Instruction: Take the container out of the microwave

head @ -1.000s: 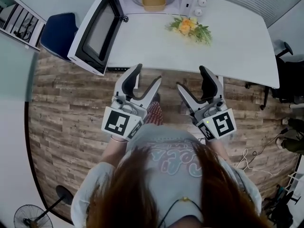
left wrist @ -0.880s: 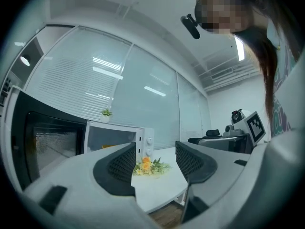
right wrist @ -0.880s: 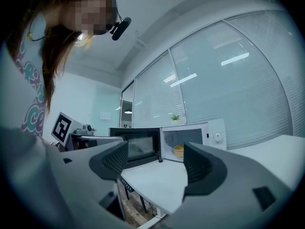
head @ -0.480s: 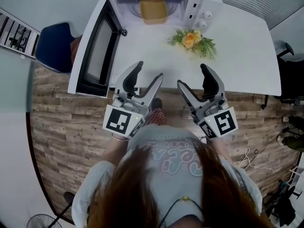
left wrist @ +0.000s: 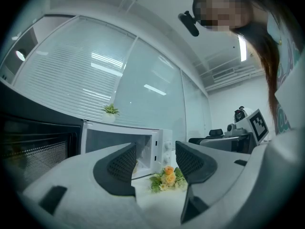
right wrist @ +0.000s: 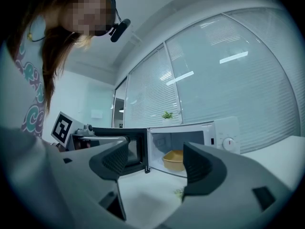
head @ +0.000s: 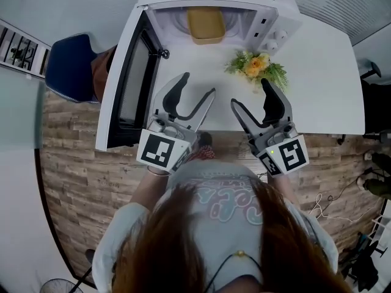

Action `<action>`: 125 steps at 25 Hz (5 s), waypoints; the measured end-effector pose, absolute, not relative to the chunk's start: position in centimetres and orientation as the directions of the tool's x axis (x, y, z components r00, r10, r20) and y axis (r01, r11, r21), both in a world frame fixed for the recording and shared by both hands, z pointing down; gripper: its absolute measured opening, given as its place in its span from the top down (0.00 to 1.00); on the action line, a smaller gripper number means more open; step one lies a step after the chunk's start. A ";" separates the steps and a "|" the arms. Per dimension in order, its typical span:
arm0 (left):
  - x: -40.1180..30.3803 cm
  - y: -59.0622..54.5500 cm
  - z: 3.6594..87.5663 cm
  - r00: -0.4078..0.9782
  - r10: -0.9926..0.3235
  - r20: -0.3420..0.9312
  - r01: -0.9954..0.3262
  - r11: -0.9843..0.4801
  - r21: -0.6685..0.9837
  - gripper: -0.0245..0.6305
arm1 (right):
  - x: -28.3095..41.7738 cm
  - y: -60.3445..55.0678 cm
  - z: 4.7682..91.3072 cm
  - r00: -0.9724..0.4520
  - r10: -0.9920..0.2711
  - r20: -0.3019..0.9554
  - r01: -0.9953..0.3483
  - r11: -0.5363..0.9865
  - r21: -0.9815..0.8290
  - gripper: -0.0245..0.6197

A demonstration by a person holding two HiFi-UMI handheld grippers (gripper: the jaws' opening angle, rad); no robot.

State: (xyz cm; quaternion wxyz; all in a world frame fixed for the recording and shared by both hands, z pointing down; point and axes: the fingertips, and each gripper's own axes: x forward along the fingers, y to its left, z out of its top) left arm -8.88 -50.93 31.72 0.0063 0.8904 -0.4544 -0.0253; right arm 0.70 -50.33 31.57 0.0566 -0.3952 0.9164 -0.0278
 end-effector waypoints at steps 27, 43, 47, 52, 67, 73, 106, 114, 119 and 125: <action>-10.4 -59.4 34.8 0.556 -0.831 0.009 -0.829 -0.554 0.075 0.60 | -0.6 -60.3 33.7 -0.701 -0.712 -0.044 -0.709 0.702 -0.067 0.41; -11.1 -64.2 38.1 0.490 -0.866 0.096 -0.872 -0.486 0.062 0.60 | -2.7 -66.4 37.9 -0.779 -0.624 0.063 -0.627 0.777 -0.055 0.41; -11.5 -65.2 39.5 0.475 -0.871 0.126 -0.880 -0.471 0.060 0.60 | -3.4 -67.4 38.8 -0.789 -0.610 0.078 -0.613 0.789 -0.041 0.41; -11.9 -66.2 41.0 0.468 -0.871 0.148 -0.884 -0.465 0.056 0.60 | -4.3 -68.4 40.0 -0.792 -0.599 0.118 -0.606 0.794 -0.039 0.41; -11.5 -68.5 43.4 0.474 -0.860 0.187 -0.879 -0.474 0.045 0.60 | -5.3 -70.4 43.2 -0.763 -0.606 0.225 -0.632 0.773 -0.058 0.41; -11.3 -69.2 44.4 0.488 -0.844 0.222 -0.869 -0.494 0.034 0.60 | -5.4 -71.0 43.9 -0.769 -0.585 0.258 -0.621 0.779 -0.084 0.42; -10.9 -71.2 44.6 0.493 -0.835 0.243 -0.860 -0.510 -0.005 0.62 | -5.9 -72.4 44.9 -0.747 -0.599 0.288 -0.646 0.757 -0.100 0.58; -10.8 -70.2 43.3 0.491 -0.840 0.229 -0.863 -0.506 -0.006 0.62 | -5.8 -71.8 43.3 -0.760 -0.600 0.251 -0.641 0.756 -0.131 0.58; -10.8 -69.4 42.5 0.489 -0.844 0.222 -0.864 -0.503 -0.011 0.62 | -5.8 -71.0 42.2 -0.757 -0.609 0.237 -0.646 0.752 -0.132 0.58; -10.8 -68.1 41.1 0.497 -0.844 0.203 -0.861 -0.509 -0.007 0.62 | -5.8 -69.6 40.9 -0.750 -0.622 0.226 -0.654 0.749 -0.106 0.58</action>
